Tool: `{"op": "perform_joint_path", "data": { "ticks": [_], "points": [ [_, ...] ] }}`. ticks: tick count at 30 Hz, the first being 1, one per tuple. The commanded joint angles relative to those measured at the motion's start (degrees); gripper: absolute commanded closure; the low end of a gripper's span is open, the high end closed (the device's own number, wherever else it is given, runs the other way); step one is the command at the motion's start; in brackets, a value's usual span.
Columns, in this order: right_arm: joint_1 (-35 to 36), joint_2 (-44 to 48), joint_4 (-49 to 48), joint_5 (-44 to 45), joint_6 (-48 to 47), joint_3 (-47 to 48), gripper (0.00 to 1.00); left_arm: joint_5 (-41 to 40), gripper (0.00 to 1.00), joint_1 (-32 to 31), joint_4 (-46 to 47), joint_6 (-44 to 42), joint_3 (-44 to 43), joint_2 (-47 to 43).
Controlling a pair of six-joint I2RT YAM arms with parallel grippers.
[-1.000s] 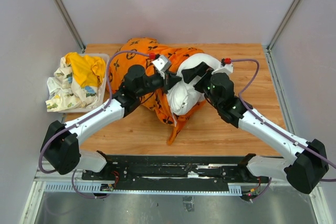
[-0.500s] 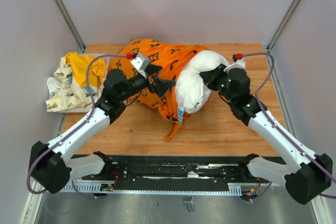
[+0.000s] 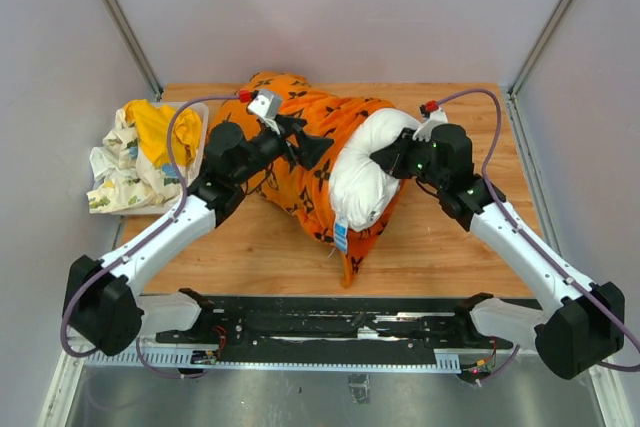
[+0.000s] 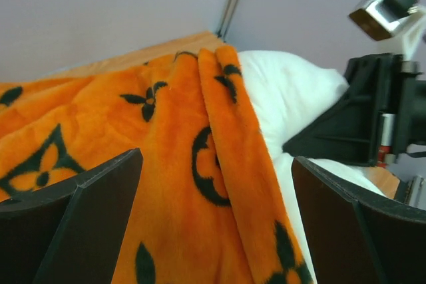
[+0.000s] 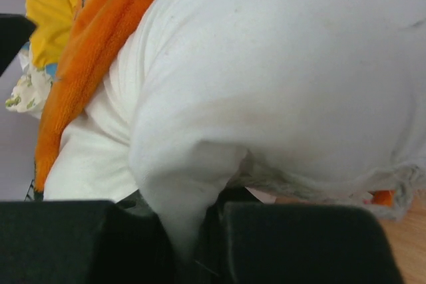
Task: Remove the pillowcase from the pillow
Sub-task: Remove the pillow from the pillowcase.
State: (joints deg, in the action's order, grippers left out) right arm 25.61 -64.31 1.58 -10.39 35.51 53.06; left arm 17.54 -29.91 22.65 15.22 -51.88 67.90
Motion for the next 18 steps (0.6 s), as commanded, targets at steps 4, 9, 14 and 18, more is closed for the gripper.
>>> {"op": "perform_joint_path", "data": {
  "ticks": [4, 9, 14, 18],
  "points": [
    [2.81, 0.09, -5.33, -12.27, -4.61, 4.28, 0.99, -6.65, 0.13, -2.61, -3.55, -2.09, -5.04, 8.79],
    [2.63, 3.22, -3.63, -11.37, -6.34, 4.40, 0.99, -6.75, 0.47, -2.78, -4.35, -3.42, -6.87, 13.10],
    [1.79, 7.26, -3.38, -10.53, -6.54, 4.55, 0.99, -11.49, 0.91, -2.78, -7.38, -4.82, -8.40, 15.91],
    [-2.32, 10.56, -1.51, -11.30, -6.32, 5.39, 0.99, -21.75, 0.99, -2.58, -8.94, -4.95, -7.98, 15.36]
  ]
}}
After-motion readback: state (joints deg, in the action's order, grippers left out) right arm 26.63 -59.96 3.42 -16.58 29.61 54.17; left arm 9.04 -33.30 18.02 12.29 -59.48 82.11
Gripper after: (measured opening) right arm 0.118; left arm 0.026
